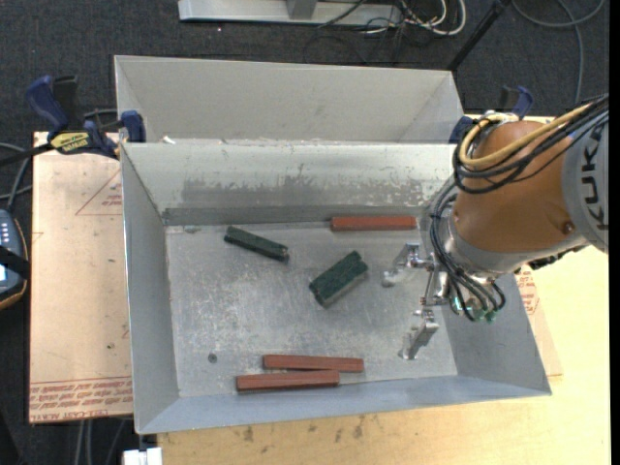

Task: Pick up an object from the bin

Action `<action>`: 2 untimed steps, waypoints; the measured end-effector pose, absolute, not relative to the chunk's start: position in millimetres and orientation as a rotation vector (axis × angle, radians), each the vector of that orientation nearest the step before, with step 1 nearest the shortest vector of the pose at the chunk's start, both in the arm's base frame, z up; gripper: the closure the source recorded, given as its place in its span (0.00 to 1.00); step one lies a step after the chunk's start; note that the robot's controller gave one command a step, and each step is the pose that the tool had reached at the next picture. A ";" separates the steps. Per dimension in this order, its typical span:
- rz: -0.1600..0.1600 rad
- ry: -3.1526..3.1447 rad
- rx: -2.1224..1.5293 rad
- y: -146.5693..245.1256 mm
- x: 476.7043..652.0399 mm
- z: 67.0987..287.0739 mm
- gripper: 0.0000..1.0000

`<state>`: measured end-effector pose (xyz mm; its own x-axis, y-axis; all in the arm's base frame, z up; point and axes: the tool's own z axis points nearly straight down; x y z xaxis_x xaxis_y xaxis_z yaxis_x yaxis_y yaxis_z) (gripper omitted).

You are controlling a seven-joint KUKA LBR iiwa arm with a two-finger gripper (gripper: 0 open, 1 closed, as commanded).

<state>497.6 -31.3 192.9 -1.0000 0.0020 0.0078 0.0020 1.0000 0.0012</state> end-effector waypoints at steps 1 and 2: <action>-0.001 -3.142 -0.001 -31.3 499.4 196.9 0.00; 0.001 -3.146 0.103 10.5 532.1 170.3 0.00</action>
Offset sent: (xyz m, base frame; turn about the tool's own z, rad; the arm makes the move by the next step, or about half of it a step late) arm 0.0552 0.0749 -0.0444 -0.1186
